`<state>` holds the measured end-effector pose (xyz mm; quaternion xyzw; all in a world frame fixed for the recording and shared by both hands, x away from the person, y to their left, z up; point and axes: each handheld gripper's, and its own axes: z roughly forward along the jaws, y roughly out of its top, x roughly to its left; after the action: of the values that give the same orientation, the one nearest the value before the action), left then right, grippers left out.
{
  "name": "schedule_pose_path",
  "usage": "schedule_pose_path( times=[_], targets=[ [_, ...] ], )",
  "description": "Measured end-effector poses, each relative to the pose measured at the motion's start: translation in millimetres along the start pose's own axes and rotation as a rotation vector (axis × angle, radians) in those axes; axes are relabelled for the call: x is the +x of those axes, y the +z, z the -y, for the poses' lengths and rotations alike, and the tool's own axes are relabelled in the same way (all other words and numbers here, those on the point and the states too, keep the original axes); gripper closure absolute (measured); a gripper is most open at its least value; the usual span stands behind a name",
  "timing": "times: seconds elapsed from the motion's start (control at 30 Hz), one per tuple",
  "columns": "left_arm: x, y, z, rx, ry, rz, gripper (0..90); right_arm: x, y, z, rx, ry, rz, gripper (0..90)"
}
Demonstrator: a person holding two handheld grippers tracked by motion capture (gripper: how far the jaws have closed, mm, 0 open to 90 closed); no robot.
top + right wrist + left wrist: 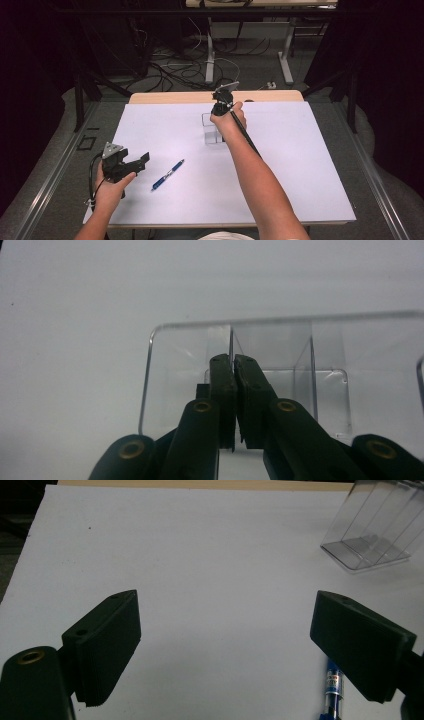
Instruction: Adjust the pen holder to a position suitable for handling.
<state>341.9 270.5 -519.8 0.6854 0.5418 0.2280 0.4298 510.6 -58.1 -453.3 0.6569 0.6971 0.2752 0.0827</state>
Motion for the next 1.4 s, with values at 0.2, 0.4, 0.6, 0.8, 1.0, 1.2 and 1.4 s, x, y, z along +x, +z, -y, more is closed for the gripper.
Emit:
schedule_pose_path(
  times=[0.2, 0.4, 0.6, 0.8, 1.0, 1.2, 1.4],
  targets=[
    [0.5, 0.2, 0.1, -0.001, 0.002, -0.002, 12.8, -2.5, -4.3, 2.2, -0.017, -0.058, -0.059, 77.3],
    [-0.2, 0.0, -0.2, 0.001, 0.003, -0.002, 12.9, -11.5, -14.9, 3.6, -0.073, -0.138, -0.101, 67.6],
    [-0.3, 0.7, 0.2, 0.002, 0.004, -0.004, 13.0, -31.3, -25.9, 4.0, -0.145, -0.222, -0.120, 61.4],
    [-0.9, 1.4, 0.4, 0.003, 0.002, -0.006, 13.0, -54.0, -38.3, 2.2, -0.223, -0.276, -0.108, 59.4],
    [-0.9, 1.5, 0.5, 0.004, 0.004, -0.007, 13.0, -75.9, -41.2, 1.7, -0.244, -0.297, -0.083, 60.1],
    [0.0, 1.6, 0.7, 0.006, 0.002, -0.008, 13.1, -89.1, -35.4, 8.7, -0.235, -0.297, -0.077, 59.9],
    [-0.8, 0.7, 0.7, 0.004, 0.004, -0.009, 13.1, -97.8, -22.9, 15.2, -0.212, -0.299, -0.075, 59.0]
  ],
)
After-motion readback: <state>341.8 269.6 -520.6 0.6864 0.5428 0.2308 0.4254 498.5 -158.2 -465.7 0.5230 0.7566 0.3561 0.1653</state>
